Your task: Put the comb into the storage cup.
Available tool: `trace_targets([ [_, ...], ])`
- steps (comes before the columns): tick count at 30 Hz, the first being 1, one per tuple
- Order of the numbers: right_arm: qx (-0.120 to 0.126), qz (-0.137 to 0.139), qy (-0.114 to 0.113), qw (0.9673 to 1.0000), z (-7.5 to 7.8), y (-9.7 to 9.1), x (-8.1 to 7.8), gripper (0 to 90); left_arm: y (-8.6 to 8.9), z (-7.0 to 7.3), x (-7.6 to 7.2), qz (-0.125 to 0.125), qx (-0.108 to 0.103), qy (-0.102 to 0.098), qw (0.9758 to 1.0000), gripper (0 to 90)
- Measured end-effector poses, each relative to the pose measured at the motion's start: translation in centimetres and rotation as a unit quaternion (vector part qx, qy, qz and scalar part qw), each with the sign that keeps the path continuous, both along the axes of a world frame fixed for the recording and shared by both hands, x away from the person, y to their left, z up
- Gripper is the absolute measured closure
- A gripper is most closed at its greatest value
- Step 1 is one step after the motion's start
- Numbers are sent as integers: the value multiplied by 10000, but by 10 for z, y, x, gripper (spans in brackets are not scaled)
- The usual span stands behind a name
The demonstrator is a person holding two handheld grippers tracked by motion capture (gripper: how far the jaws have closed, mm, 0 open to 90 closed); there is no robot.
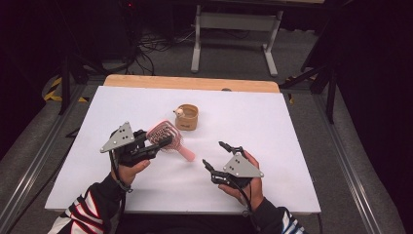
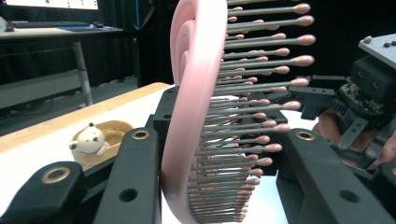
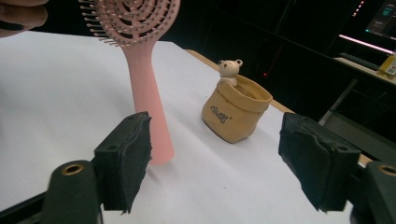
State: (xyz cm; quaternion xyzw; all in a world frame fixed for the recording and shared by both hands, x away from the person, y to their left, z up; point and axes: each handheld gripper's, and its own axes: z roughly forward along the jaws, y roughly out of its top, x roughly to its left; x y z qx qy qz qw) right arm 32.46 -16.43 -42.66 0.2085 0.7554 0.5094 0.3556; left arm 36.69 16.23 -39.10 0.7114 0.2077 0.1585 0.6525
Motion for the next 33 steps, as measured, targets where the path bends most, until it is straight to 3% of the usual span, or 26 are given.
trace_targets([
  [10, 183, -86, -46, 9998, -1, -15, 2, 142, 14, 3, 2, 228, -39, -49, 9997, 628],
  [16, 113, -192, -20, 9997, -3, -18, 4, 54, 21, 6, 3, 351, -47, -67, 9994, 628],
  [21, 74, -204, -23, 9998, -4, -22, 4, 48, 26, 9, 4, 420, -78, -110, 9990, 628],
  [33, -45, -551, 18, 9985, -12, -42, 1, 49, 39, 17, 6, 686, -169, -233, 9972, 628],
])
